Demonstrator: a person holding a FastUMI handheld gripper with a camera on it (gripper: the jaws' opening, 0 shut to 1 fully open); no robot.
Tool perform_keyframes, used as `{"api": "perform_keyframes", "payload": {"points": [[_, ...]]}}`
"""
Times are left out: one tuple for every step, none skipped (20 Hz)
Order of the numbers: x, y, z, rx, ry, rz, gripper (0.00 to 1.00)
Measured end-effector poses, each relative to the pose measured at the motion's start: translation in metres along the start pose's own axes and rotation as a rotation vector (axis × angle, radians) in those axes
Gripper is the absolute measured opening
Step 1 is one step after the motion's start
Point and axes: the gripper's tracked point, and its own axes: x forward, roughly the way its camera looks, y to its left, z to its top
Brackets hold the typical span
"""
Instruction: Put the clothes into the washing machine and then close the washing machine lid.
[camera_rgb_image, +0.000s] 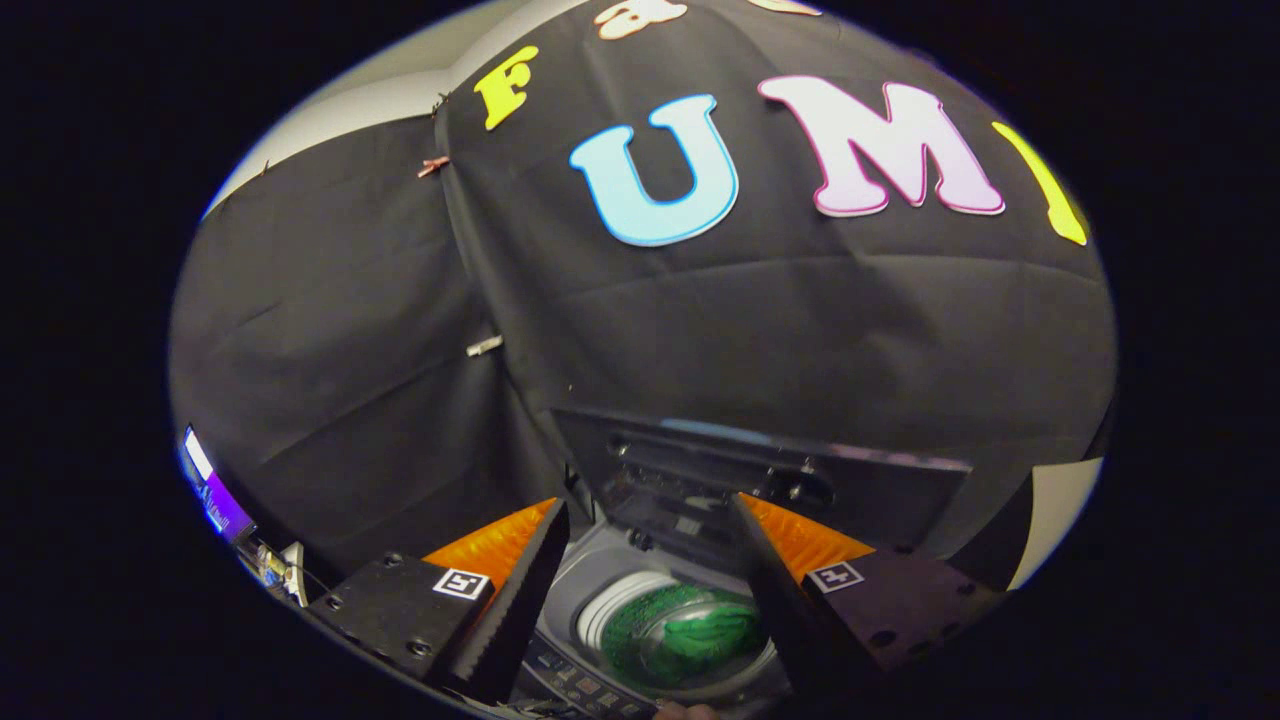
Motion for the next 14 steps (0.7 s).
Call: {"api": "perform_keyframes", "payload": {"points": [[0.000, -0.006, 0.009, -0.010, -0.043, -0.032, 0.99], [-0.002, -0.014, 0.020, -0.026, -0.080, -0.074, 0.99], [-0.002, -0.019, 0.029, -0.041, -0.116, -0.116, 0.99], [-0.002, -0.026, 0.037, -0.059, -0.154, -0.159, 0.99], [0.001, -0.032, 0.043, -0.075, -0.186, -0.205, 0.99], [0.004, -0.038, 0.048, -0.088, -0.216, -0.235, 0.99], [0.008, -0.042, 0.049, -0.094, -0.233, -0.267, 0.99], [0.013, -0.049, 0.050, -0.095, -0.245, -0.299, 0.99], [0.015, -0.056, 0.052, -0.087, -0.251, -0.336, 0.99], [0.018, -0.064, 0.053, -0.074, -0.258, -0.374, 0.99], [0.020, -0.071, 0.055, -0.061, -0.263, -0.412, 0.99], [0.021, -0.079, 0.056, -0.046, -0.267, -0.448, 0.99], [0.021, -0.086, 0.057, -0.030, -0.269, -0.478, 0.99], [0.022, -0.090, 0.058, -0.013, -0.274, -0.503, 0.99]]}}
